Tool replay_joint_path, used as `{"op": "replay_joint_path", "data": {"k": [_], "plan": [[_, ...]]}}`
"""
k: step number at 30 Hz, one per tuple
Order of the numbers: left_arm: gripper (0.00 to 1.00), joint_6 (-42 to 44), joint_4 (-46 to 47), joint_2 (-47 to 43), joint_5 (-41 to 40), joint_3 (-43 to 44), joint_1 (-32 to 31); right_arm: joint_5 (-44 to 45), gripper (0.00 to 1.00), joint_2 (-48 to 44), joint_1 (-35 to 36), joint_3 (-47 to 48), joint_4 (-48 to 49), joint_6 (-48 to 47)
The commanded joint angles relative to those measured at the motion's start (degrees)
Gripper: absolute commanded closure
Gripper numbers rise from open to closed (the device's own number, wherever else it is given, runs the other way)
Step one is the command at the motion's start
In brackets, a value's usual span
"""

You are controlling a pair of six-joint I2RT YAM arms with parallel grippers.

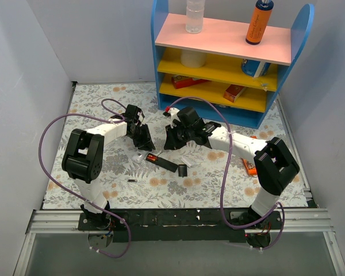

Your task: Unload the batteries from the remote control

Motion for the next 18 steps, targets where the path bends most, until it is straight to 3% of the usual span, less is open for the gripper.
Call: {"op": "replay_joint_path", "data": {"k": [1, 10, 18], "plan": [[0.77, 0.7, 0.4, -3.8, -1.2, -0.5, -0.1, -3.3, 0.99, -0.9, 0.2, -0.7, 3.6, 1.3], [0.7, 1.2, 1.4, -7.4, -3.0, -1.7, -0.5, 0.2, 0.99, -1.1, 0.1, -3.7, 1.5, 1.9], [0.7, 0.0, -2.5, -11.3, -6.0, -3.1, -0.9, -4.8, 0.99, -3.1, -0.9, -7.6, 7.4, 5.2]]}}
